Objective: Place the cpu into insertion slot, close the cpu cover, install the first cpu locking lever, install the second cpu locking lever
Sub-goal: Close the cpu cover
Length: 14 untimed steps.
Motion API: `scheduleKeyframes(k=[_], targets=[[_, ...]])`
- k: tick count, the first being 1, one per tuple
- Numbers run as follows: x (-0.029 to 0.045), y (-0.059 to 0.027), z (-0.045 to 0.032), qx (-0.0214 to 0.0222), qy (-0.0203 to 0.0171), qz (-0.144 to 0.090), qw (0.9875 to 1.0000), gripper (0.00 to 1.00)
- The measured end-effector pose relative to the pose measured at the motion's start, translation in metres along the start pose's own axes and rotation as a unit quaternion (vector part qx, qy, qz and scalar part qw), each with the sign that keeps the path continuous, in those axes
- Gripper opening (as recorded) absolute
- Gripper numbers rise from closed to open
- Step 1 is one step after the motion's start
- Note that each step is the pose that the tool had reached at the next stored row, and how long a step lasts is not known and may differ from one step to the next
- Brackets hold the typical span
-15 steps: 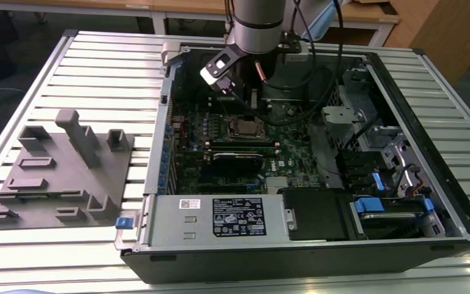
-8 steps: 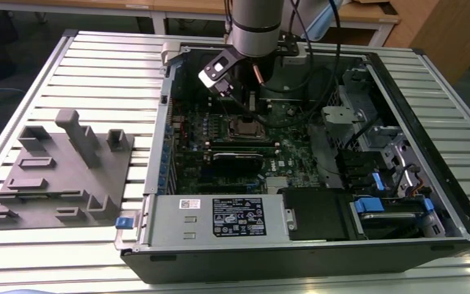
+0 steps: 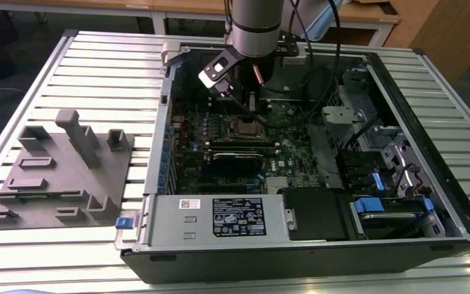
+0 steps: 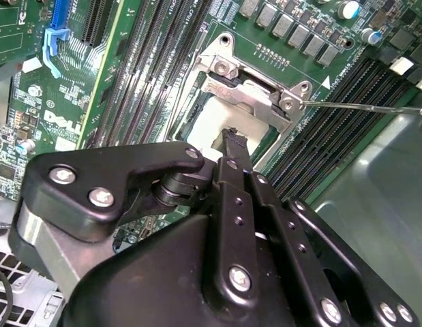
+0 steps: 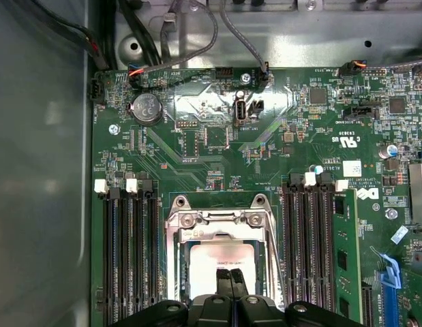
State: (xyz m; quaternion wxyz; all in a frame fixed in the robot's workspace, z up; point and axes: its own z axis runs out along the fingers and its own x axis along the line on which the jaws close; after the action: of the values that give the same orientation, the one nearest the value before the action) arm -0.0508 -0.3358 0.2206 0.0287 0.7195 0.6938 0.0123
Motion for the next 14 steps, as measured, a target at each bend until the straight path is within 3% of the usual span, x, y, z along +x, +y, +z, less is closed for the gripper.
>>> scheduleKeyframes(k=[14], targets=[[0.0000, -0.0001, 0.0001, -0.0002, 0.0006, -0.009, 1.0000, 0.11]])
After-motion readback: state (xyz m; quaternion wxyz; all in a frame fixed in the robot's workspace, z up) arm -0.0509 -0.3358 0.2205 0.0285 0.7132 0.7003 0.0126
